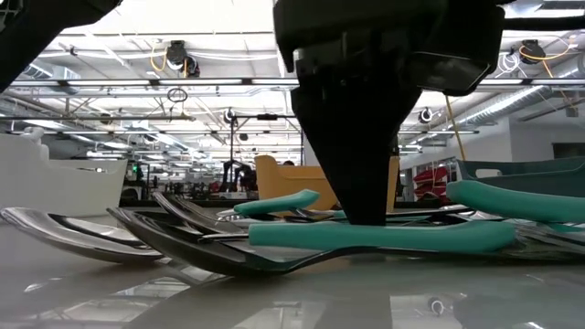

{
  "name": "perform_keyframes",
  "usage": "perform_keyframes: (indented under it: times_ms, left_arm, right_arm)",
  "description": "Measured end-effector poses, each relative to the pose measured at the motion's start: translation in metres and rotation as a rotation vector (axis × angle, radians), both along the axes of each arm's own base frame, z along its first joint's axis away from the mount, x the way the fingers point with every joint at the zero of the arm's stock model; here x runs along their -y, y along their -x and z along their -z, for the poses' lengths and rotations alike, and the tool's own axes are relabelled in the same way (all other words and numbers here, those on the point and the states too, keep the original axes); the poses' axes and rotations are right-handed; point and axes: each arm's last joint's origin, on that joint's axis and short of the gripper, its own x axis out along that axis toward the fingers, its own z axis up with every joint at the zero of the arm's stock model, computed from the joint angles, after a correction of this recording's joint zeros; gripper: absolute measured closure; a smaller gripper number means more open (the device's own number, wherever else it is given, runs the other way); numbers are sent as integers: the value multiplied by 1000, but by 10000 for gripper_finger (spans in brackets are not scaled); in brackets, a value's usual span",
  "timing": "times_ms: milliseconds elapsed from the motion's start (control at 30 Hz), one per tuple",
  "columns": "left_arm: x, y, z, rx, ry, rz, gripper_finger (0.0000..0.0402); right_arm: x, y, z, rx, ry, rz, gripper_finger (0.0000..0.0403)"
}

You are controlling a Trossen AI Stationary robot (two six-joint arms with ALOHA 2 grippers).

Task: Sort silverware by color (type)
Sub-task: Put the black spoon into the white bin

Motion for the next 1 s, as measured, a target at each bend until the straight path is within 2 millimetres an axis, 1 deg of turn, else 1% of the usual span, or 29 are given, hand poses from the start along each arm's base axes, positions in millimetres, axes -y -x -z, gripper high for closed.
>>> perform_keyframes:
  times_ms: [233, 333, 700, 1000]
  left_arm:
    - [0, 0, 1, 7, -8, 84, 371]
    - [0, 1, 1, -3, -11, 91, 391]
    - [-2, 9, -3, -88, -7, 47, 394]
    - [-6, 16, -17, -126, -14, -27, 401]
  right_arm:
    - [0, 0, 0, 0, 1, 0, 206]
    - [0, 0, 0, 0, 2, 0, 206]
    - [0, 0, 0, -1, 6, 1, 206]
    - [1, 0, 0, 3, 12, 7, 206]
